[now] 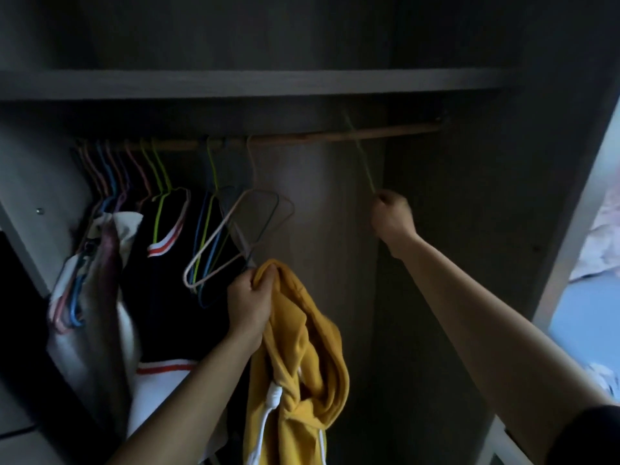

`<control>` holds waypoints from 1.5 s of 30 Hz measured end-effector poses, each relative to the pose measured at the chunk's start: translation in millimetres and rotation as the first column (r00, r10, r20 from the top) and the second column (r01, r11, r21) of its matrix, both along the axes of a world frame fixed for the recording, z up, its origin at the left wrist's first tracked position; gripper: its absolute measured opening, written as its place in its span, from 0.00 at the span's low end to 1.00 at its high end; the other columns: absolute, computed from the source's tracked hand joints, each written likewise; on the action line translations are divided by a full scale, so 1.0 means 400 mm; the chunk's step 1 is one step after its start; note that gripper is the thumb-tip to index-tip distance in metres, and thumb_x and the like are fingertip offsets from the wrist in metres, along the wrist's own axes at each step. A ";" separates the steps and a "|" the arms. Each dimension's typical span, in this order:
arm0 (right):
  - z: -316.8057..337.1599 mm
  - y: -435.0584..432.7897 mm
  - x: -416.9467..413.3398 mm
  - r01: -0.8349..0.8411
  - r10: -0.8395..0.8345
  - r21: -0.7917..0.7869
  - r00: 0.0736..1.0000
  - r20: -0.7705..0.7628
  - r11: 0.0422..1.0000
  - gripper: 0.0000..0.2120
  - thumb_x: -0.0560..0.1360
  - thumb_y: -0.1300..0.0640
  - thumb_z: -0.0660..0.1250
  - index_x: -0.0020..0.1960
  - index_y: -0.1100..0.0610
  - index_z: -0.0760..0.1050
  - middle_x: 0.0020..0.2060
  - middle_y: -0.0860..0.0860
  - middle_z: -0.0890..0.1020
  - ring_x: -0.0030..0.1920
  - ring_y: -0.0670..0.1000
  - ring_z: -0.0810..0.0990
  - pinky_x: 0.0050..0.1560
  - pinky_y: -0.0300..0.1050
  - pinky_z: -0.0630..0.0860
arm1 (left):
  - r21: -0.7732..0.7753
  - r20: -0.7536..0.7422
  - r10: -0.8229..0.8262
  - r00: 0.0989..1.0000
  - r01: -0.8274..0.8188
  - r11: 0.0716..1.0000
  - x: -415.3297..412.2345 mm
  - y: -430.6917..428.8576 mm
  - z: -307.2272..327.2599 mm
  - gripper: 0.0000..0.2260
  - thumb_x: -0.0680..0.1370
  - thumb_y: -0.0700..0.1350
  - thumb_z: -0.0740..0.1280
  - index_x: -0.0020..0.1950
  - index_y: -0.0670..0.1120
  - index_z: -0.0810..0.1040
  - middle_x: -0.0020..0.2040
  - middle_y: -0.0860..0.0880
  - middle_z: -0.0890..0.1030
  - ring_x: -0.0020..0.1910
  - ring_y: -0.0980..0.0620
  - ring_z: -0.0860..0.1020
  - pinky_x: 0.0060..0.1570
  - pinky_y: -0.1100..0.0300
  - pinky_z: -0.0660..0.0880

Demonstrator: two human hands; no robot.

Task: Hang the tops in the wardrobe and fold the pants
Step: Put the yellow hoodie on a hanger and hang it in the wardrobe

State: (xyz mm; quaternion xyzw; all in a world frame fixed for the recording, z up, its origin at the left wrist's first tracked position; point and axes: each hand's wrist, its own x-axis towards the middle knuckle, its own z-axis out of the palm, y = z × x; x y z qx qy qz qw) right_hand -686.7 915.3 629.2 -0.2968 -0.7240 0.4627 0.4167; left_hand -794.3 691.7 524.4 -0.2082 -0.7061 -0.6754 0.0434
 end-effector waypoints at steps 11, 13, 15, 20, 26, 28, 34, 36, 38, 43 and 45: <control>-0.387 -0.088 0.291 0.061 -0.073 -0.095 0.989 -0.129 0.994 0.15 0.75 0.41 0.67 0.40 0.52 0.72 0.26 0.48 0.74 0.25 0.50 0.74 0.29 0.48 0.73 | -0.058 0.033 0.016 0.999 -0.014 0.998 -0.001 0.020 -0.081 0.11 0.76 0.55 0.69 0.46 0.48 0.82 0.41 0.49 0.83 0.43 0.51 0.81 0.45 0.57 0.76; -0.446 -0.098 0.320 0.060 -0.082 -0.165 0.988 -0.129 0.985 0.12 0.74 0.40 0.69 0.47 0.48 0.76 0.28 0.46 0.75 0.27 0.49 0.75 0.31 0.47 0.73 | -0.105 0.021 0.010 1.000 -0.008 0.994 0.002 0.024 -0.100 0.11 0.76 0.56 0.69 0.45 0.50 0.82 0.41 0.51 0.83 0.43 0.52 0.80 0.46 0.58 0.75; -0.482 -0.100 0.343 0.129 -0.142 -0.150 0.987 -0.080 0.980 0.12 0.77 0.40 0.66 0.55 0.46 0.77 0.31 0.44 0.77 0.34 0.47 0.76 0.38 0.49 0.74 | -0.165 0.023 -0.012 1.000 0.016 0.986 0.005 0.033 -0.117 0.11 0.77 0.57 0.68 0.45 0.51 0.81 0.42 0.50 0.83 0.42 0.53 0.80 0.45 0.58 0.74; -0.502 -0.129 0.444 0.079 -0.123 0.174 0.957 0.261 0.982 0.14 0.81 0.44 0.60 0.51 0.50 0.81 0.23 0.42 0.74 0.24 0.42 0.70 0.33 0.43 0.69 | -0.303 0.123 -0.159 0.980 0.190 0.934 0.006 0.062 -0.173 0.11 0.79 0.57 0.64 0.52 0.51 0.80 0.50 0.50 0.81 0.48 0.51 0.79 0.49 0.57 0.74; -0.414 -0.173 0.590 -0.146 0.021 0.131 0.742 0.670 0.980 0.15 0.78 0.43 0.65 0.46 0.52 0.84 0.33 0.52 0.84 0.35 0.49 0.82 0.39 0.46 0.78 | -0.491 0.095 -0.334 0.938 0.336 0.804 0.017 0.090 -0.248 0.14 0.80 0.52 0.66 0.61 0.46 0.79 0.56 0.46 0.81 0.57 0.46 0.78 0.53 0.58 0.73; -0.382 -0.190 0.617 -0.191 0.055 0.107 0.688 0.724 0.976 0.12 0.78 0.44 0.66 0.48 0.50 0.85 0.40 0.53 0.86 0.41 0.50 0.83 0.47 0.48 0.79 | -0.609 -0.059 -0.378 0.924 0.267 0.747 0.035 0.102 -0.262 0.15 0.79 0.52 0.66 0.60 0.45 0.80 0.56 0.46 0.82 0.57 0.44 0.79 0.54 0.57 0.74; -0.348 -0.223 0.619 -0.207 0.093 0.094 0.741 0.665 0.974 0.12 0.79 0.44 0.65 0.47 0.46 0.85 0.34 0.49 0.84 0.33 0.46 0.80 0.33 0.36 0.72 | -0.711 -0.493 -0.422 0.761 -0.073 0.699 0.105 0.129 -0.262 0.16 0.80 0.57 0.62 0.62 0.51 0.80 0.52 0.43 0.84 0.50 0.38 0.82 0.45 0.52 0.76; -0.367 -0.226 0.592 -0.190 0.100 0.095 0.805 0.585 0.977 0.11 0.79 0.44 0.65 0.46 0.46 0.85 0.32 0.49 0.83 0.30 0.43 0.78 0.28 0.32 0.69 | -0.680 -0.559 -0.423 0.713 -0.103 0.726 0.123 0.133 -0.251 0.16 0.80 0.56 0.62 0.63 0.50 0.79 0.47 0.41 0.85 0.45 0.36 0.82 0.41 0.50 0.77; -0.413 -0.235 0.543 -0.190 0.112 0.079 0.813 0.571 0.979 0.11 0.79 0.46 0.65 0.48 0.49 0.85 0.34 0.50 0.83 0.30 0.43 0.78 0.29 0.31 0.70 | -0.591 -0.637 -0.407 0.655 -0.076 0.803 0.144 0.139 -0.227 0.15 0.80 0.52 0.65 0.63 0.48 0.80 0.43 0.40 0.85 0.40 0.36 0.83 0.36 0.49 0.77; -0.540 -0.250 0.462 -0.114 0.144 -0.090 0.721 0.678 0.989 0.17 0.80 0.49 0.63 0.50 0.60 0.84 0.41 0.56 0.84 0.40 0.53 0.82 0.43 0.48 0.80 | -0.397 -0.764 -0.362 0.533 0.052 0.916 0.166 0.144 -0.162 0.12 0.77 0.43 0.71 0.58 0.40 0.82 0.43 0.43 0.86 0.38 0.46 0.84 0.37 0.61 0.77; -0.534 -0.248 0.464 -0.046 0.059 -0.040 0.874 0.482 0.998 0.16 0.80 0.47 0.64 0.47 0.57 0.84 0.31 0.49 0.80 0.29 0.46 0.75 0.31 0.42 0.72 | -0.392 -0.611 -0.396 0.685 0.173 0.904 0.163 0.140 -0.154 0.12 0.79 0.46 0.68 0.60 0.41 0.81 0.49 0.46 0.85 0.46 0.51 0.83 0.46 0.73 0.72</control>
